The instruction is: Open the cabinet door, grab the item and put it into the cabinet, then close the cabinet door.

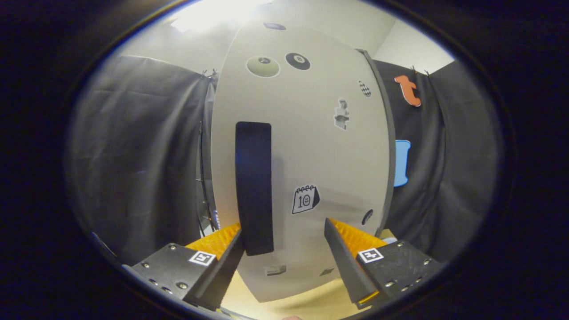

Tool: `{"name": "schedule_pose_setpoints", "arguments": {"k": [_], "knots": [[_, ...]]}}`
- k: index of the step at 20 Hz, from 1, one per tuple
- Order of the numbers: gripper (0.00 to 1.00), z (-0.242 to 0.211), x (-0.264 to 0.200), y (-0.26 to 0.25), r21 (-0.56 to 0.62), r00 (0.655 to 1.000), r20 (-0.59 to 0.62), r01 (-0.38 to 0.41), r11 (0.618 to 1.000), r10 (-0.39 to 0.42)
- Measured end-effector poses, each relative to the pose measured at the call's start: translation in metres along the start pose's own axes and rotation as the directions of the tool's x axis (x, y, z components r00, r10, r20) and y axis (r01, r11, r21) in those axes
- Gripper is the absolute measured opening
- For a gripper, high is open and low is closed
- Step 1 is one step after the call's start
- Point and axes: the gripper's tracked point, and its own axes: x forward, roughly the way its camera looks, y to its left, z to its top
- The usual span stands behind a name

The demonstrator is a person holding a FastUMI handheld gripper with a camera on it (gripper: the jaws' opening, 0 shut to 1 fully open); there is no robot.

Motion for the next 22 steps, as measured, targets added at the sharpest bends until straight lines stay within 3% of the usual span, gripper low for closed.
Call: {"name": "schedule_pose_setpoints", "arguments": {"k": [13,22], "knots": [[1.00,0.005,0.117,0.042,-0.005,0.999,0.036,0.009,1.000,-0.009],[1.00,0.010,0.165,0.042,-0.002,0.985,0.093,0.148,0.989,-0.147]]}}
